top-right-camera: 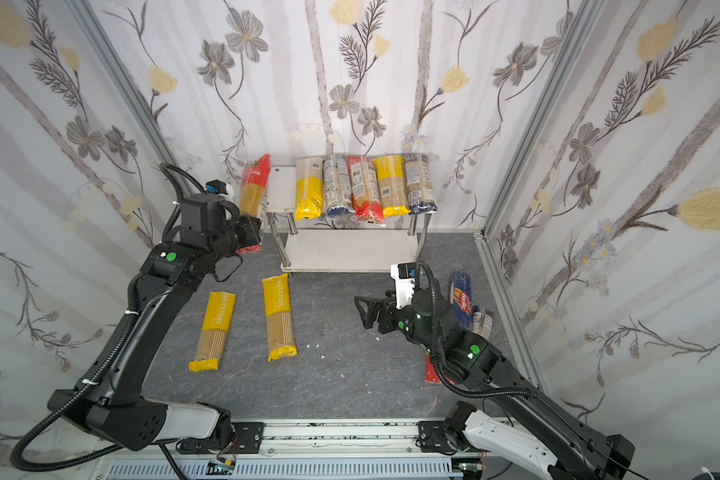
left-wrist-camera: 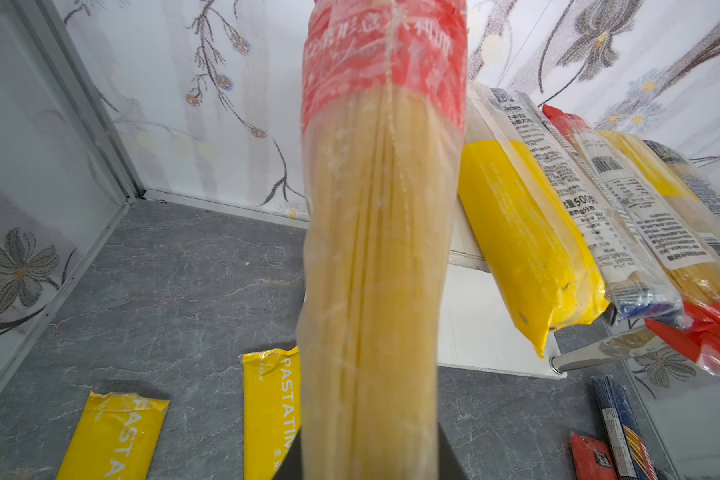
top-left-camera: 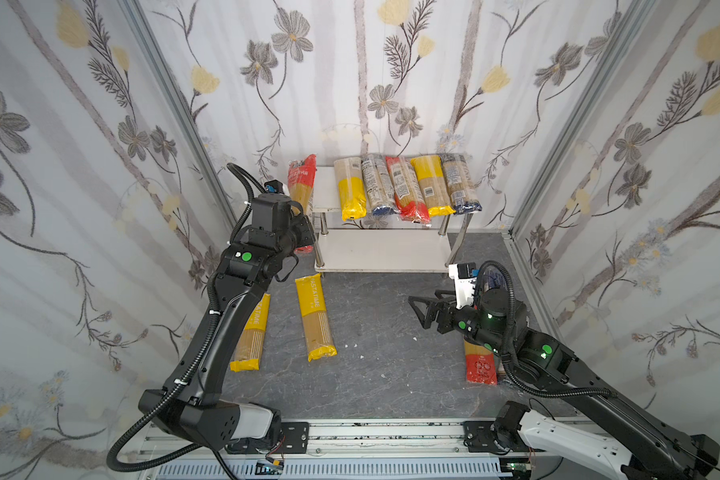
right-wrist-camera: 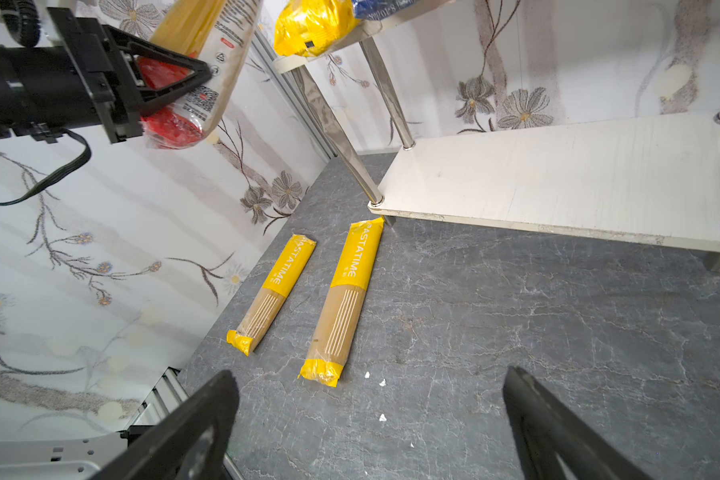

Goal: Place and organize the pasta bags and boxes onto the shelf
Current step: 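Lift the red-topped bag upright with the left gripper toward the shelf, then set the red-topped bag at the shelf row's end and open the left gripper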

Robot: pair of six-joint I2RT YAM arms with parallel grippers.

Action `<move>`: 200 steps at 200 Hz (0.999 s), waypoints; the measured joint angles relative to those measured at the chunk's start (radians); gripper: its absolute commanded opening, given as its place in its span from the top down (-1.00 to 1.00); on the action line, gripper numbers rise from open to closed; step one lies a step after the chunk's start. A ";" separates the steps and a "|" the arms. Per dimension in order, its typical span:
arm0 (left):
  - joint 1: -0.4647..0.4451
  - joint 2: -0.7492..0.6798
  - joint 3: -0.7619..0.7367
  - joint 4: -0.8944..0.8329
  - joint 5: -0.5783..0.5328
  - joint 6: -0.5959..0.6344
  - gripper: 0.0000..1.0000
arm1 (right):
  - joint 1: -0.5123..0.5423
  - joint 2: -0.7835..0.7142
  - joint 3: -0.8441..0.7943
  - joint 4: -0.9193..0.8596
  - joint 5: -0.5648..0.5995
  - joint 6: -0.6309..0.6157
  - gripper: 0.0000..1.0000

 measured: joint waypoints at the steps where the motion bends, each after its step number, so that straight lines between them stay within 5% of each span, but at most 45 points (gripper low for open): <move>1: 0.000 0.004 0.004 0.000 0.000 0.000 1.00 | 0.000 0.002 0.004 0.000 0.000 -0.001 -0.99; 157: -0.003 0.499 0.539 0.003 0.059 -0.013 1.00 | 0.002 0.131 0.187 -0.013 0.035 -0.060 -0.99; 200: -0.002 0.515 0.552 0.010 0.056 -0.027 0.47 | 0.001 0.118 0.185 -0.044 0.060 -0.061 -0.99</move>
